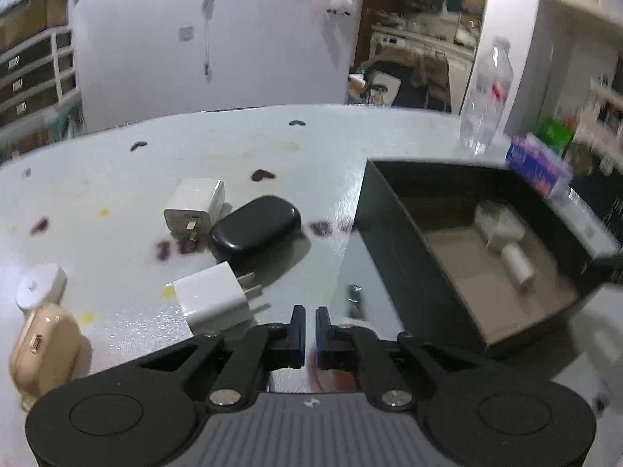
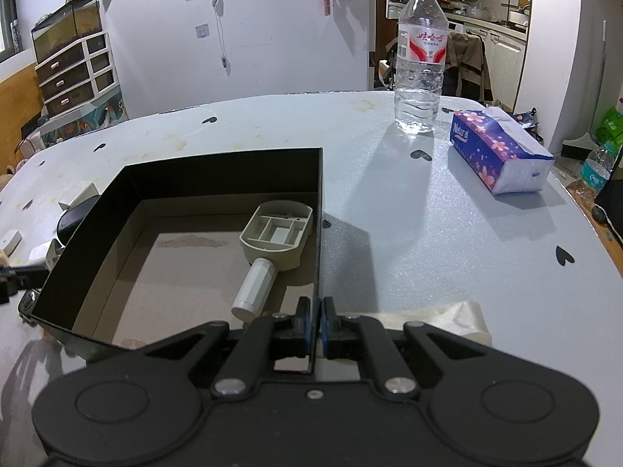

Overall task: Organize rigid objects
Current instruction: 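Grasp the orange-handled scissors with the left tool, then carry the scissors with the left tool into the black box and release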

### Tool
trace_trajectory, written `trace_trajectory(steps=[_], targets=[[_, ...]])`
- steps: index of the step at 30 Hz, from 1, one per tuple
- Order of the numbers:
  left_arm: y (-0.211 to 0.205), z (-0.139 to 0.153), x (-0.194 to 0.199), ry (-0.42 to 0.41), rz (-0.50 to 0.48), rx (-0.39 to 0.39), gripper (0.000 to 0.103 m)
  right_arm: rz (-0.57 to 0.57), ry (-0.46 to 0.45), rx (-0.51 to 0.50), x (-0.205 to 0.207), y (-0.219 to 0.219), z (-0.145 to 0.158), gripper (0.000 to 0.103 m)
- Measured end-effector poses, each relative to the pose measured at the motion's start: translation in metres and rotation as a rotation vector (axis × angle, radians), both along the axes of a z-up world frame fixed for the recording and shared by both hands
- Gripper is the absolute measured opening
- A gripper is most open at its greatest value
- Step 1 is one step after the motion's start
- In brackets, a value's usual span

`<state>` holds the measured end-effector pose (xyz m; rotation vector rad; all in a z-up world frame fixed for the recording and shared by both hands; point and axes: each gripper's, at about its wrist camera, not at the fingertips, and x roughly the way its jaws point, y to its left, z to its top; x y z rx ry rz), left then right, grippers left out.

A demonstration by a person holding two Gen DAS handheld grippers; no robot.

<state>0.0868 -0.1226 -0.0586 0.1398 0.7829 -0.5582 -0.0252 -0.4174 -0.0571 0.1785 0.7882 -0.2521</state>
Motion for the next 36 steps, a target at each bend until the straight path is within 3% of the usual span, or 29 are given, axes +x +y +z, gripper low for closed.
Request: trace_trajectory(steps=[5,7,9,12,14,16,20,25,27,30,36], targets=[[-0.002,-0.004,0.002,0.028,-0.003,0.024,0.006,-0.001,0.0,0.003,0.0,0.0,0.0,0.006],[-0.004,-0.006,0.001,0.04,-0.018,0.024,0.019,-0.001,-0.001,0.003,0.0,0.0,0.0,0.006],[-0.007,-0.007,-0.001,0.038,-0.026,0.023,0.041,-0.001,-0.001,0.004,0.0,0.0,0.0,0.006],[-0.01,-0.008,-0.006,0.044,-0.066,0.012,0.057,-0.002,0.0,0.007,0.0,-0.001,0.0,0.006],[-0.013,-0.008,-0.01,0.04,-0.089,0.018,0.061,-0.002,0.0,0.005,0.0,-0.001,-0.001,0.006],[-0.016,-0.01,-0.014,0.033,-0.096,0.044,0.061,-0.001,0.001,0.005,0.0,-0.001,-0.001,0.006],[-0.019,-0.019,-0.018,0.066,-0.125,0.095,0.047,0.0,0.001,0.008,0.0,-0.003,-0.001,0.006],[-0.026,-0.023,-0.02,0.04,-0.129,0.133,0.047,-0.004,0.003,0.003,0.001,-0.002,-0.002,0.006],[-0.029,-0.023,-0.016,0.028,-0.118,0.138,0.049,-0.005,0.002,0.005,0.001,-0.002,-0.002,0.006],[-0.03,-0.023,-0.014,0.023,-0.123,0.138,0.04,-0.005,0.002,0.007,0.001,-0.001,-0.002,0.006],[-0.022,-0.02,-0.013,-0.001,-0.065,0.123,0.04,-0.005,0.003,0.007,0.001,-0.002,-0.002,0.006]])
